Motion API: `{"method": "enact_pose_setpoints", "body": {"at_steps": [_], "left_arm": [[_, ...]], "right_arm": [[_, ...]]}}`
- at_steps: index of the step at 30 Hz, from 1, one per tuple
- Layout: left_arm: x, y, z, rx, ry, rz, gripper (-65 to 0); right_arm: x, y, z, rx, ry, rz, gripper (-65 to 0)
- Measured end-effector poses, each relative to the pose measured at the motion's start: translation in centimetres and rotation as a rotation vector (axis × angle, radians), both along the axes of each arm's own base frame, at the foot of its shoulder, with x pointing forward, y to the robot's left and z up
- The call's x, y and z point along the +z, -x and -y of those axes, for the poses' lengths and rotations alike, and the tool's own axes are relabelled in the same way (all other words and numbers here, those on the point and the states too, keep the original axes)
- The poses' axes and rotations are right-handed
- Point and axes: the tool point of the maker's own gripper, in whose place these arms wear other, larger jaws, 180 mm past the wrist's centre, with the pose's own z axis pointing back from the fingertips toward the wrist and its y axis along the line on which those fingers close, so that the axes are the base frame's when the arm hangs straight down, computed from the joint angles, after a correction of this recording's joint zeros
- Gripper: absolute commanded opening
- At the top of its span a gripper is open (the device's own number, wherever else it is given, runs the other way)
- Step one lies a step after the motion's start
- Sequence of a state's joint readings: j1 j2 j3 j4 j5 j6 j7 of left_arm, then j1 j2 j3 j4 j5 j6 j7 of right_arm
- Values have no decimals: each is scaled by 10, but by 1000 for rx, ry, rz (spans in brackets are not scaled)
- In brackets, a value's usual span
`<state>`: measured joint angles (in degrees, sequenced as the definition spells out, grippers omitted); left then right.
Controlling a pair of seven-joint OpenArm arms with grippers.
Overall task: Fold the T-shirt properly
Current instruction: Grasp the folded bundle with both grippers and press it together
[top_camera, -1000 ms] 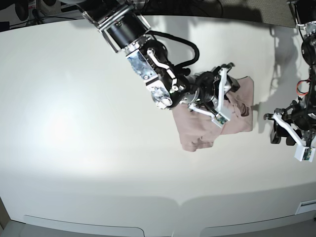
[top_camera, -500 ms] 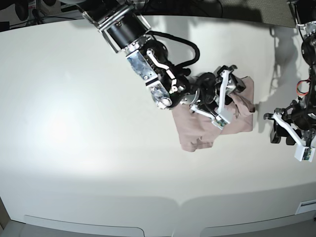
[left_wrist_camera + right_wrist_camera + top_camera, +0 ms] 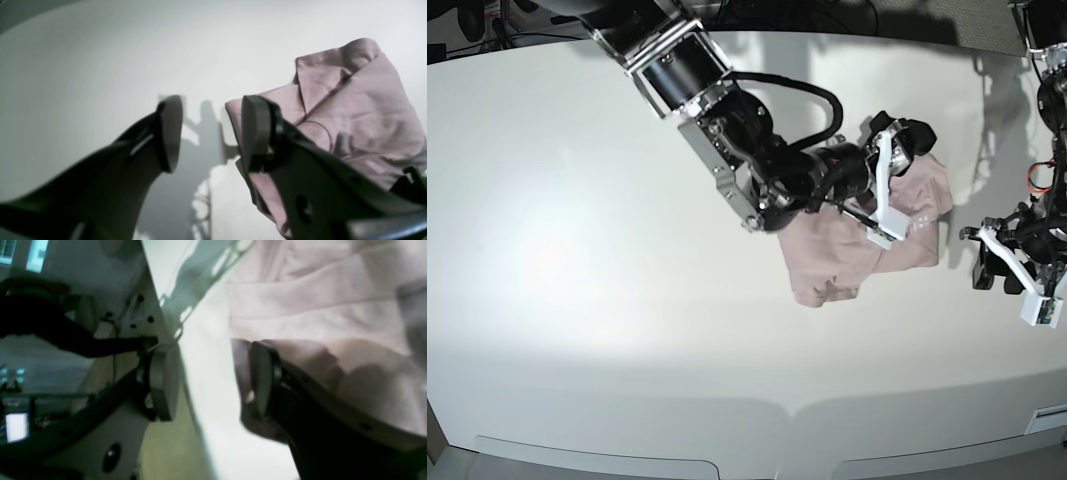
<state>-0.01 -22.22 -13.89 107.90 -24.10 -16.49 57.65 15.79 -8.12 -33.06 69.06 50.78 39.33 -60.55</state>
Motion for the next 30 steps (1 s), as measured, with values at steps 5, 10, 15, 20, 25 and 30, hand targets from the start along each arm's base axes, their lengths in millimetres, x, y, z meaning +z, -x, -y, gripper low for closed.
{"method": "enact_pose_setpoints", "body": {"at_steps": [5, 10, 15, 20, 25, 30], "left_arm": [[0, 0, 0, 0, 0, 0, -369], [0, 0, 0, 0, 0, 0, -369], [0, 0, 0, 1, -3, 0, -369], [-2, 3, 22, -34, 116, -15, -369], [-20, 22, 77, -118, 307, -52, -369], [-37, 50, 122, -174, 457, -103, -369]], "right_arm": [[37, 5, 0, 117, -94, -82, -308], [54, -17, 2, 135, -80, -4, -308], [41, -71, 13, -76, -17, 139, -308], [12, -118, 47, -215, 180, 310, -308], [0, -127, 57, -237, 255, 379, -308], [-29, -120, 60, -232, 299, 309, -308]]}}
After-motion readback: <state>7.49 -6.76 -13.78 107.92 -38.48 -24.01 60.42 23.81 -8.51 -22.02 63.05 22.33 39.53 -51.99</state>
